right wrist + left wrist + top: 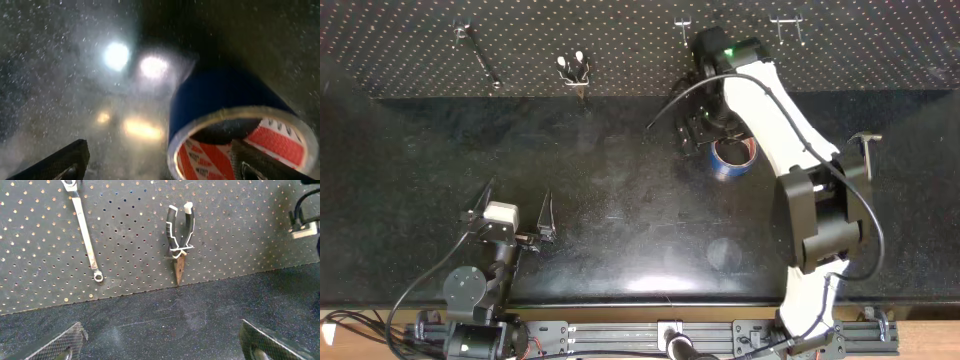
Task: Place Tools Onto Pegboard
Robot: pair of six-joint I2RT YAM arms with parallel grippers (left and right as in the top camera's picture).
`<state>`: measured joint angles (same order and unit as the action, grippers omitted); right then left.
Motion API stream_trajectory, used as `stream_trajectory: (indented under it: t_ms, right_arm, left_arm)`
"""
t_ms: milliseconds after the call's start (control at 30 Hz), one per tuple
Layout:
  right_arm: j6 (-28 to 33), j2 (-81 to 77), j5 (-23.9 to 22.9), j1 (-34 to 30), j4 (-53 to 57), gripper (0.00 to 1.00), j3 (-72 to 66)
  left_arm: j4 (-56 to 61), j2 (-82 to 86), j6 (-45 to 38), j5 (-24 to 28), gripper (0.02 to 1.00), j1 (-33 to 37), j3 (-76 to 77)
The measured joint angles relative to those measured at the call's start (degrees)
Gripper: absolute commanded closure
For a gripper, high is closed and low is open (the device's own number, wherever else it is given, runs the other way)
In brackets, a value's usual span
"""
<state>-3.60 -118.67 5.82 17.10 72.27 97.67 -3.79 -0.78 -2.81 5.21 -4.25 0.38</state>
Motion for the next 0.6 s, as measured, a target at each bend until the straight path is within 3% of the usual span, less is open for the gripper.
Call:
stream_trajectory:
  t_ms: [233, 600]
  right_arm:
    - [-0.76, -1.14, 0.02, 0.00, -1.81, 0.080, 0.02]
    - [-6.97, -3.04, 0.35, -0.11, -1.38, 0.082, 0.07]
  left_arm:
    - [0.00, 0.00, 0.00, 0.00, 0.023, 0.00, 0.00]
    - [0.00, 0.00, 0.00, 0.00, 0.023, 0.00, 0.00]
